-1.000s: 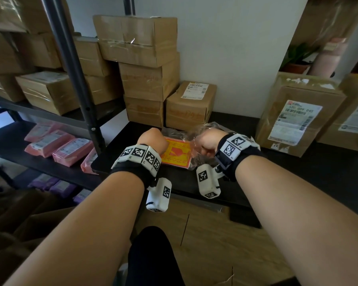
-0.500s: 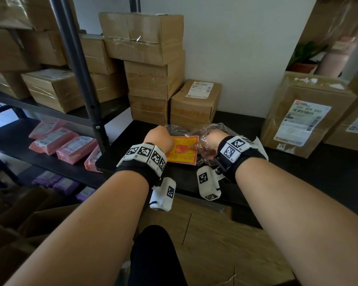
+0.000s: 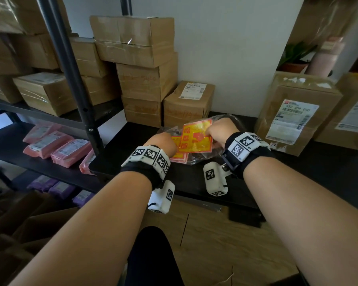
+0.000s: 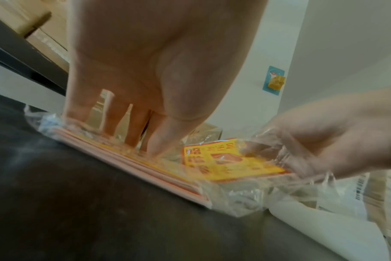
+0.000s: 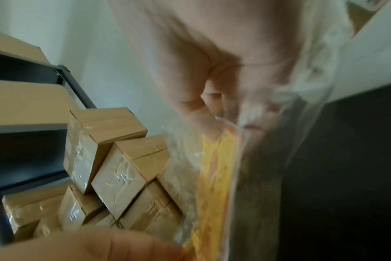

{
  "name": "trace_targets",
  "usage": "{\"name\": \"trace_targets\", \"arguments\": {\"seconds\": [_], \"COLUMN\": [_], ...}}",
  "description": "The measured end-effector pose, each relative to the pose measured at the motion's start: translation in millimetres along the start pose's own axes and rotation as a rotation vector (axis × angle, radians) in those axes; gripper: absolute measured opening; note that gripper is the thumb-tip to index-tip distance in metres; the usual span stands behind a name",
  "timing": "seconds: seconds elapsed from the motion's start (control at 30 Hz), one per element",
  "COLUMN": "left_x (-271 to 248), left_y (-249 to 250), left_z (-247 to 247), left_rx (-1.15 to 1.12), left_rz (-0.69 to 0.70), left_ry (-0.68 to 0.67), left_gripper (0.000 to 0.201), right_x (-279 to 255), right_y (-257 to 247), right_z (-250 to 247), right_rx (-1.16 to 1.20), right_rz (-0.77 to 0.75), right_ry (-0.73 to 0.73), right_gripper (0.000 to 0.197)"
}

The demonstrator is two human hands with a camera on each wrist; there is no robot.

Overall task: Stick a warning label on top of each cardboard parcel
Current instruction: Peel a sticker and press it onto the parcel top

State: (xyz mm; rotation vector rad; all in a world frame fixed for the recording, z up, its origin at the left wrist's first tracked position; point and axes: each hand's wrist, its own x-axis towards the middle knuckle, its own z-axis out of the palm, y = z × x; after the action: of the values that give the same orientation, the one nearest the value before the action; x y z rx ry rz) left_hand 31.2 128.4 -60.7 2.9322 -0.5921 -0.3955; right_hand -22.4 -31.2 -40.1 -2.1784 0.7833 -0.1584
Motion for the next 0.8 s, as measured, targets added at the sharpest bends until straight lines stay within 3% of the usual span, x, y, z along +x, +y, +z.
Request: {"name": "trace_targets", "arguments": {"seconds": [0.13,0.3,0.4,0.5,0.6,0.7,0.8], "left_x": [-4,-15,-20,-21,-32,-40,-49], "left_y": [11,31,40,60,92,122,143], "left_z": [-6,-15,-19,-34,-49,-56,-53], "left_rx": [-0.021,-0.043,-0.118,-0.269,-0.568,-0.909,-0.963], "left_rz": [-0.009,0.027,0.070,0.113,0.218,0.309,0.403], "left_ry": [-0.033,-0.014,0.086,0.241,0.360,0.234,0.087], "left_gripper": [0.031,0.035,0.033,0.021,0.035,0.045,0.048], "right_x": [-10,-32,-42,-46,-51,-55,-59], "right_y": [6,8,13,17,23,30,40], "right_z": [-29,-54,-71,-89,-108,-124,-136], "right_rx": [0.109,0.263,0.402,0.582,0.712,0.810,0.890], "right_rz": [-0.058,-0.105,-0.128,-0.147,-0.132,-0.111,-0.094], "right_ry": [0.116,0.378,0.482,0.559,0.640,0.656,0.649], "right_gripper": [0.030,0.018,0.023,0.010,0.017,0.019,0.022]}}
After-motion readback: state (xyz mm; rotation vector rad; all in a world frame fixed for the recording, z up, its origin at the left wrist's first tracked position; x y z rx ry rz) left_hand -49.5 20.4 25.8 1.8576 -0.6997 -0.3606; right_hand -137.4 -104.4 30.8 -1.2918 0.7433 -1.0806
